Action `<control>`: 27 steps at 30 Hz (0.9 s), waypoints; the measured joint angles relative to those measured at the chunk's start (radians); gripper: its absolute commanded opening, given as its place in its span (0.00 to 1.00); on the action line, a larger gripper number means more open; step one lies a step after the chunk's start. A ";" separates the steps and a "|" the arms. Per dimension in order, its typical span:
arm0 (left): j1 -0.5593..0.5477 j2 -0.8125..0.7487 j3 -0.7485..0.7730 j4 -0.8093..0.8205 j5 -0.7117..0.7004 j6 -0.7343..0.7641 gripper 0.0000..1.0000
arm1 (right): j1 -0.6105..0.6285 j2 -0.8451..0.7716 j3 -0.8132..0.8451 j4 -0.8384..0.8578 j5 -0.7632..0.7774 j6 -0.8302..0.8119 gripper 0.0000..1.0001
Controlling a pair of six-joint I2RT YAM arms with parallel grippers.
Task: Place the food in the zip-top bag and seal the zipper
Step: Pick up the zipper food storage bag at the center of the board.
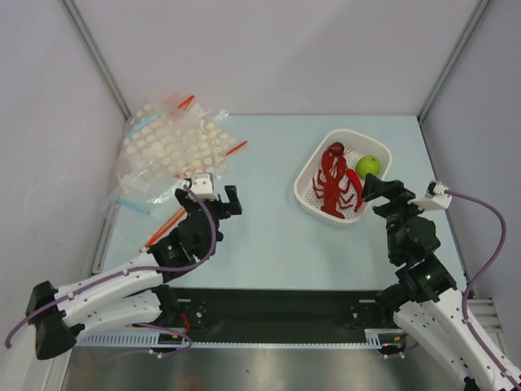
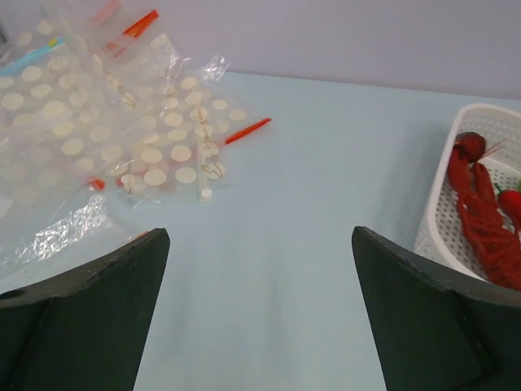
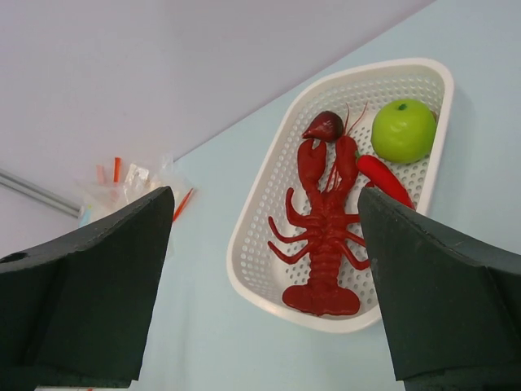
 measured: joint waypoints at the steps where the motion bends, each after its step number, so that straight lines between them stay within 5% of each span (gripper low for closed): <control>1: 0.020 0.006 0.002 -0.014 0.005 -0.011 1.00 | 0.000 -0.001 0.000 0.000 0.000 0.000 1.00; 14: 0.329 0.296 0.109 -0.298 0.123 -0.259 0.99 | 0.000 -0.010 0.000 0.003 -0.019 -0.002 1.00; 27: 0.586 0.512 0.186 -0.382 0.236 -0.321 0.85 | -0.001 0.037 0.000 0.026 -0.042 -0.004 1.00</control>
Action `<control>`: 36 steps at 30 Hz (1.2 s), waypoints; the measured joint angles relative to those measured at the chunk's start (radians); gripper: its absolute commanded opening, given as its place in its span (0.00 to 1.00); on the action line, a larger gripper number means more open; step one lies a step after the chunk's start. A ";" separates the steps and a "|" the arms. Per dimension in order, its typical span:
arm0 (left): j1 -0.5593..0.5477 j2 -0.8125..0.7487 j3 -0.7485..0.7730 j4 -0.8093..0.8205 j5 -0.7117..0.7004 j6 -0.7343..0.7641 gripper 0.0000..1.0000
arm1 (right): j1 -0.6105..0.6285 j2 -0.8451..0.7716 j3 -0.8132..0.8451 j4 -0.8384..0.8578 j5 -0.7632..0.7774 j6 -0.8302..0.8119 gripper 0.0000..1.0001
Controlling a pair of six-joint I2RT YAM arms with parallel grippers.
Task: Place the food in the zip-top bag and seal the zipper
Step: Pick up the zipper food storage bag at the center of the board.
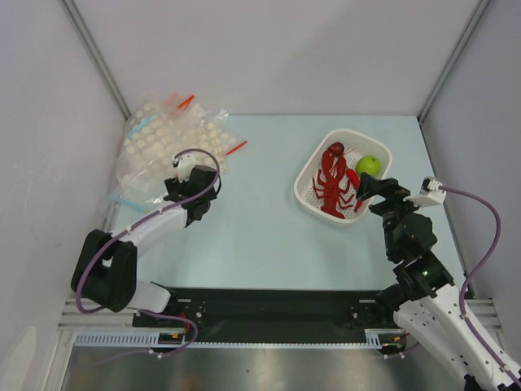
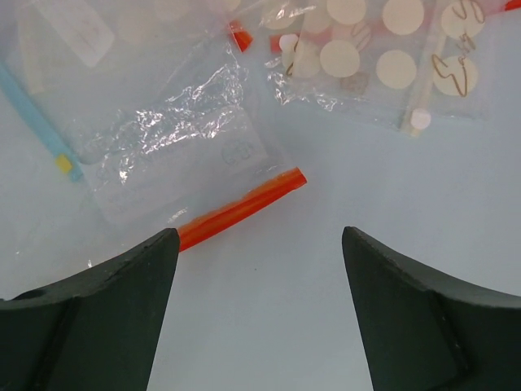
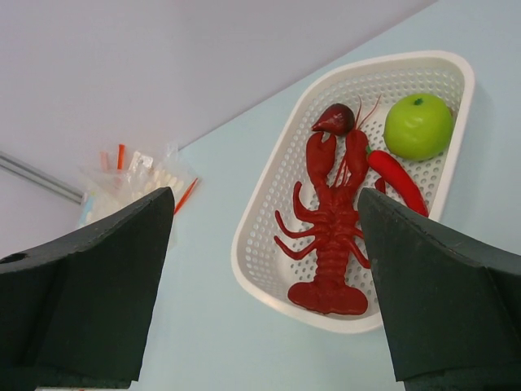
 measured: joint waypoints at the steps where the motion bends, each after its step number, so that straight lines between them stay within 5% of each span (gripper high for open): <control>1: 0.012 0.028 0.008 -0.003 0.019 -0.003 0.84 | 0.000 -0.002 0.000 0.000 0.000 0.000 1.00; 10: 0.117 0.155 0.041 -0.069 0.115 -0.044 0.85 | -0.001 -0.011 0.000 0.002 0.000 0.000 1.00; 25: 0.117 0.274 0.178 -0.166 -0.027 0.011 0.81 | -0.003 -0.021 0.000 0.001 0.002 0.000 1.00; 36: 0.117 0.360 0.235 -0.221 -0.010 0.060 0.91 | -0.004 -0.031 0.000 0.001 0.002 0.000 1.00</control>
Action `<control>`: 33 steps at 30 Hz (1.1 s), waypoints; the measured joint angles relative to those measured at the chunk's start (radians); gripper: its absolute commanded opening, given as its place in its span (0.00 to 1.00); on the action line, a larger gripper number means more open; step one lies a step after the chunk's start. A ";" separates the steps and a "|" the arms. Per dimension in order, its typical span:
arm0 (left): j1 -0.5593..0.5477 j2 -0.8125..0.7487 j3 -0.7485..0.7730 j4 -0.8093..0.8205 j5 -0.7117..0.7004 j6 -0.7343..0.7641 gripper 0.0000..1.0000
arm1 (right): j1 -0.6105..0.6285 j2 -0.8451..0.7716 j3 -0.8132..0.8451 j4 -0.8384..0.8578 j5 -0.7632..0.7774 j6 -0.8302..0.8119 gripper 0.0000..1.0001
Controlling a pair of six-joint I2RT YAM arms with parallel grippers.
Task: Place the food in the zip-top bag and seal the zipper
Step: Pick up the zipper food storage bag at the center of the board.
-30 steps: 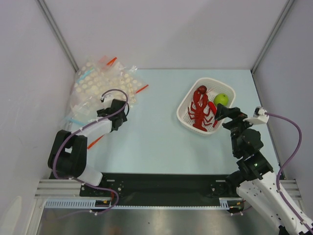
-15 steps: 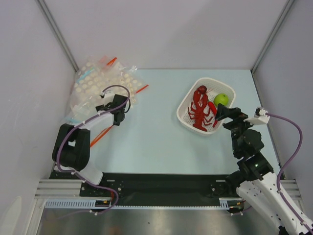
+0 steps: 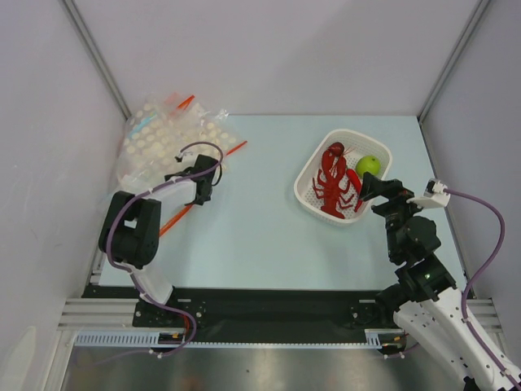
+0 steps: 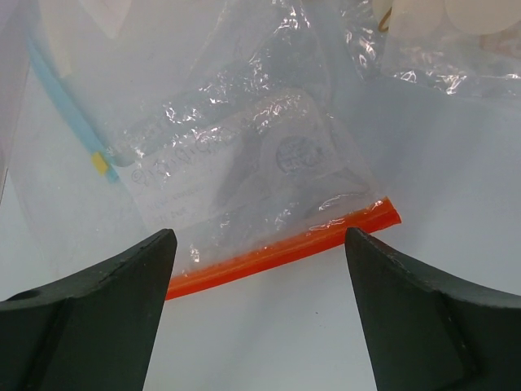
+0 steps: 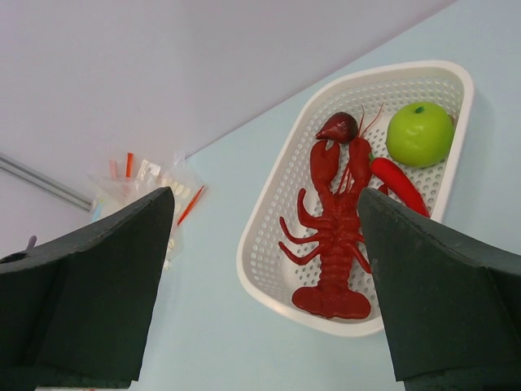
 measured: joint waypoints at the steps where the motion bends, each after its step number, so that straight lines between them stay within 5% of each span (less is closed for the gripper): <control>1: 0.000 0.002 0.000 -0.001 0.008 0.004 0.92 | 0.000 0.000 0.000 0.000 0.000 0.000 1.00; 12: 0.000 -0.061 -0.090 0.062 0.119 0.083 0.95 | 0.000 -0.002 0.000 0.000 0.006 0.000 1.00; 16: 0.000 -0.060 -0.084 0.068 0.132 0.100 0.88 | 0.000 -0.002 0.000 0.000 0.007 0.000 1.00; 27: 0.006 0.079 0.041 -0.002 0.097 0.097 0.46 | -0.002 -0.002 0.000 0.000 0.007 0.000 1.00; 29: 0.011 0.078 0.040 0.000 0.102 0.098 0.29 | -0.002 -0.002 0.000 0.000 0.007 0.000 1.00; 31: 0.014 0.068 0.027 0.017 0.112 0.104 0.00 | -0.002 -0.002 0.000 0.000 0.007 0.000 1.00; 33: 0.016 0.036 -0.005 0.038 0.127 0.115 0.00 | -0.002 -0.002 0.000 0.000 0.007 0.000 1.00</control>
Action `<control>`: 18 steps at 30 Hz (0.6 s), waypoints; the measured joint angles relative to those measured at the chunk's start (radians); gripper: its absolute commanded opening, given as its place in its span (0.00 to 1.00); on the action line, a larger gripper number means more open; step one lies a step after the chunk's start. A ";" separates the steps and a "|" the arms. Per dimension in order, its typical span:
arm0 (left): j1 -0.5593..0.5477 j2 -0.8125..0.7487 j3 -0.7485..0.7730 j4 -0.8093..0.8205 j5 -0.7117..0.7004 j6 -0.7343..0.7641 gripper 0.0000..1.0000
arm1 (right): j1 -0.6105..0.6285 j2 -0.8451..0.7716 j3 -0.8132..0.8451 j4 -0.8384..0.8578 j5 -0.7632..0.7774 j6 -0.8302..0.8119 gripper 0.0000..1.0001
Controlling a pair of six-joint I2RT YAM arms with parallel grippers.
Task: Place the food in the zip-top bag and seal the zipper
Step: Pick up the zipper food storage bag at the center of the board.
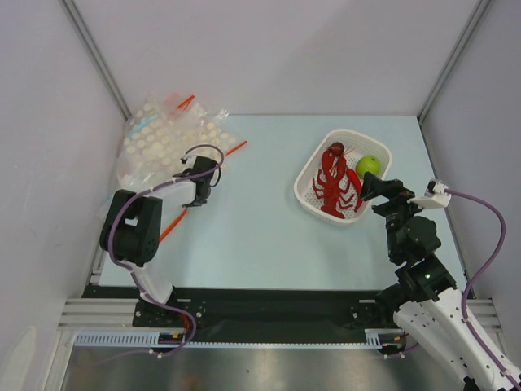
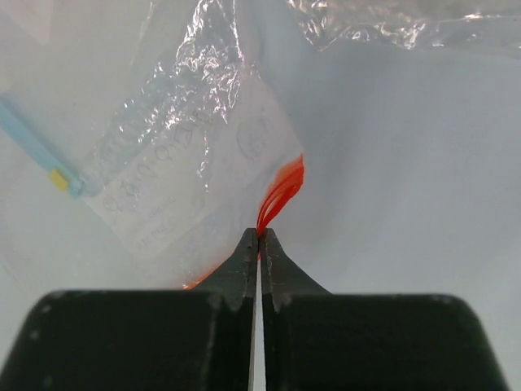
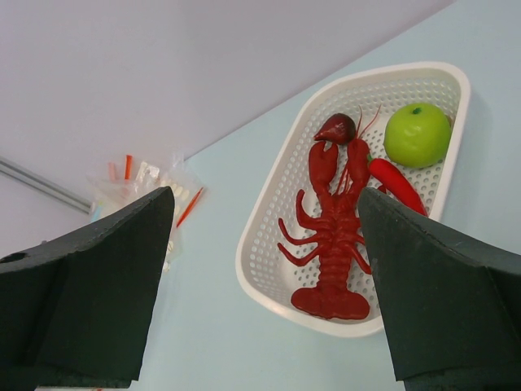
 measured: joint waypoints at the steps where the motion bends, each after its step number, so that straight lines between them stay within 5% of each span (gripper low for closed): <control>1: 0.000 -0.024 -0.018 0.006 0.011 0.003 0.00 | 0.000 0.000 0.000 0.000 0.000 0.000 1.00; 6: -0.053 -0.138 -0.043 0.016 0.029 0.010 0.00 | 0.000 0.000 0.000 0.001 -0.010 0.000 1.00; 12: -0.246 -0.267 -0.050 0.048 0.117 0.010 0.00 | -0.002 0.034 -0.001 0.062 -0.134 -0.021 1.00; 18: -0.277 -0.455 -0.126 0.149 0.326 -0.002 0.00 | -0.004 0.252 0.011 0.162 -0.399 -0.066 0.79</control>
